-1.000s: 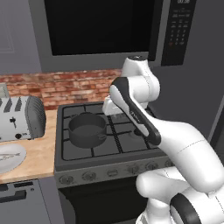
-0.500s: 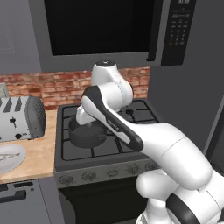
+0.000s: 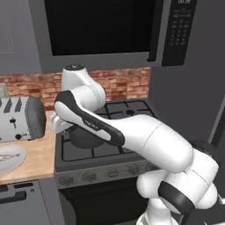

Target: Retrieve the frozen meat and place it in the pot on a burner. Then turn the burner on.

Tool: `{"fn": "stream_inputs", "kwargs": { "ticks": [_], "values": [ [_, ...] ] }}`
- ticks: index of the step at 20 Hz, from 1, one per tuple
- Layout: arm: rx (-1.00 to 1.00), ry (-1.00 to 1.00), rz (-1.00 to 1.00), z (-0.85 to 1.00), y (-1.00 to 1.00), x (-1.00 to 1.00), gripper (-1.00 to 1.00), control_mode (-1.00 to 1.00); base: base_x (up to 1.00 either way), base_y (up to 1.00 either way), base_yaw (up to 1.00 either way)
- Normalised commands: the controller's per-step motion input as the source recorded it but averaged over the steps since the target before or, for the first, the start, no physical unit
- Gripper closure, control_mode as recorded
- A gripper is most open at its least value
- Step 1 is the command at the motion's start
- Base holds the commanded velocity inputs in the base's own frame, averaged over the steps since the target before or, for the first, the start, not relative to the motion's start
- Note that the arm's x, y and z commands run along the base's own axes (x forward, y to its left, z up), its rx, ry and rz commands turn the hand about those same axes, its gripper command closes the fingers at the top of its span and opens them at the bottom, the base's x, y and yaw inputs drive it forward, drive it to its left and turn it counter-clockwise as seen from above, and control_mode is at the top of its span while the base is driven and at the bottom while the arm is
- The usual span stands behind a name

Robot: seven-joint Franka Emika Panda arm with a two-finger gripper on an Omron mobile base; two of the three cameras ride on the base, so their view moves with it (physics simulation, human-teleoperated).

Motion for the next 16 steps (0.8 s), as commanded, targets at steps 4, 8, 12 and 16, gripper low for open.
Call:
{"fn": "stream_inputs", "kwargs": {
  "ticks": [4,8,12,16],
  "values": [
    [0.0,0.11,0.16,-0.14,0.58,0.0,-1.0,-1.0,0.0,0.0,0.0],
    [0.0,0.06,0.07,-0.22,0.53,0.03,-1.0,-1.0,0.0,0.0,0.0],
    [0.0,0.02,0.1,-0.07,0.45,0.03,-1.0,-1.0,0.0,0.0,0.0],
    [0.0,0.03,0.1,-0.08,0.59,0.11,-1.0,-1.0,0.0,0.0,0.0]
  ]
}}
